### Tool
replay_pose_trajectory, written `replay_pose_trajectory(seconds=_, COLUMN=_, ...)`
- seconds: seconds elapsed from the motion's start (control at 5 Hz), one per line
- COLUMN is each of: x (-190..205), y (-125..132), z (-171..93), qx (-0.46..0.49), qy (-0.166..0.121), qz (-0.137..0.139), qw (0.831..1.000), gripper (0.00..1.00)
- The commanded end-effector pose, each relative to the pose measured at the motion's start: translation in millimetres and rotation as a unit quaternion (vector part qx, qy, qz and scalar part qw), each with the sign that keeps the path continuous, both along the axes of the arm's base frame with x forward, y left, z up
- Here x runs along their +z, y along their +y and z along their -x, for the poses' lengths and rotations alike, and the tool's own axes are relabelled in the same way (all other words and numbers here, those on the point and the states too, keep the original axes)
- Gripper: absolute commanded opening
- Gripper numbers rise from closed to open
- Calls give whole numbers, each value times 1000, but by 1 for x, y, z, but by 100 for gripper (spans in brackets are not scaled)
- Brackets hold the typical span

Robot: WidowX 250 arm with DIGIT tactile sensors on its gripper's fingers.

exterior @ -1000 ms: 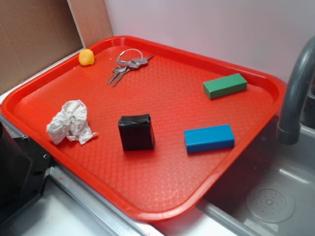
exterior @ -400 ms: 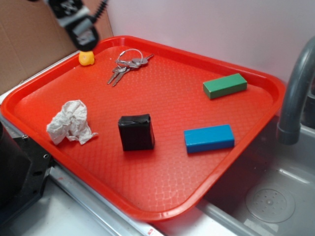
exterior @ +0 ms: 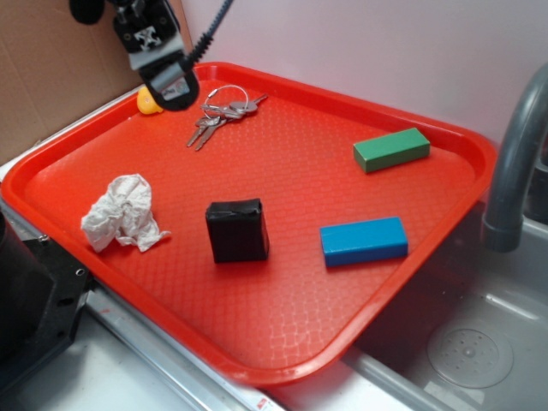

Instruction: Grab the blue block.

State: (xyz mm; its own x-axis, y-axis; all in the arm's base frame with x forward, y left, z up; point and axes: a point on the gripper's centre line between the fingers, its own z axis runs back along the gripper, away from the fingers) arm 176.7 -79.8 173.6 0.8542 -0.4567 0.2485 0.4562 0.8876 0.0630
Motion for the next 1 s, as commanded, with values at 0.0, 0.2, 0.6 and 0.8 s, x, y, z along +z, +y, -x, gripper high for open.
replay_pose_trajectory(seconds=0.0, x=-32, y=-22, z=-35, qx=-90, qy=31, qz=41, qw=995, gripper=100)
replay_pose_trajectory(seconds=0.2, x=-58, y=-42, z=-52, qx=-105, qy=36, qz=37, qw=993, gripper=100)
replay_pose_trajectory(seconds=0.6, x=-94, y=-76, z=-67, qx=-126, qy=44, qz=42, qw=990, gripper=100)
replay_pose_trajectory(seconds=0.8, x=-100, y=-88, z=-70, qx=-131, qy=37, qz=26, qw=990, gripper=100)
